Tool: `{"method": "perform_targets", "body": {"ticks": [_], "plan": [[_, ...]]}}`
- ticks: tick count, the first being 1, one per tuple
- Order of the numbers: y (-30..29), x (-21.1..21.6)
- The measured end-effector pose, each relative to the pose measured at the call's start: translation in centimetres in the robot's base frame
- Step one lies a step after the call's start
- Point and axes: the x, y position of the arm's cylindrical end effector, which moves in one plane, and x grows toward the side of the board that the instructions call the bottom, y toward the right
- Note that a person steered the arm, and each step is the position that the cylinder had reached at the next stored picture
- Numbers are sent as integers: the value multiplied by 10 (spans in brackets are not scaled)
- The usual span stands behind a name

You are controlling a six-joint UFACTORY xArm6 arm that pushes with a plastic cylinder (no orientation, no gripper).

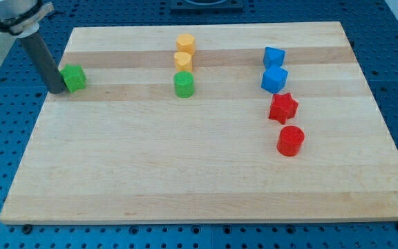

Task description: Move green star to the top left

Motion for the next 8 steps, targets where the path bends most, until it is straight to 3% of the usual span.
{"method": "perform_targets", "body": {"ticks": [5,7,8], "plan": [[33,5],[44,-30],[74,-23]]}}
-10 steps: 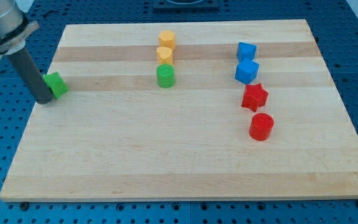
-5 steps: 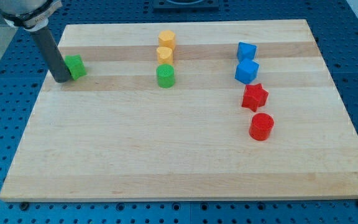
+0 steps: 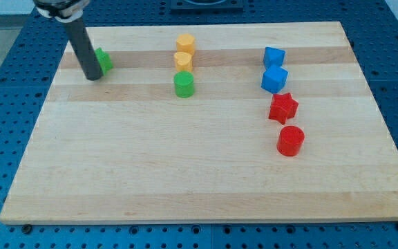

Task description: Move green star to the top left

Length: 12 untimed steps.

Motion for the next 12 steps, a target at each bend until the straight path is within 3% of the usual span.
{"method": "perform_targets", "body": {"ticks": [1,3,5,7,12], "plan": [[12,0],[12,-49],[9,-23],[9,-68],[-50,-25]]}}
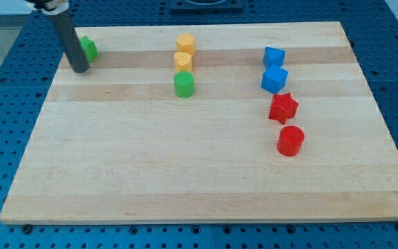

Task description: Move green star to the top left

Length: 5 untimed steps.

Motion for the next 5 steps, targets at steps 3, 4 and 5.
{"method": "perform_targets", "body": {"ticks": [3,4,5], "plan": [[-1,-45],[-1,-54],[-1,-62]]}}
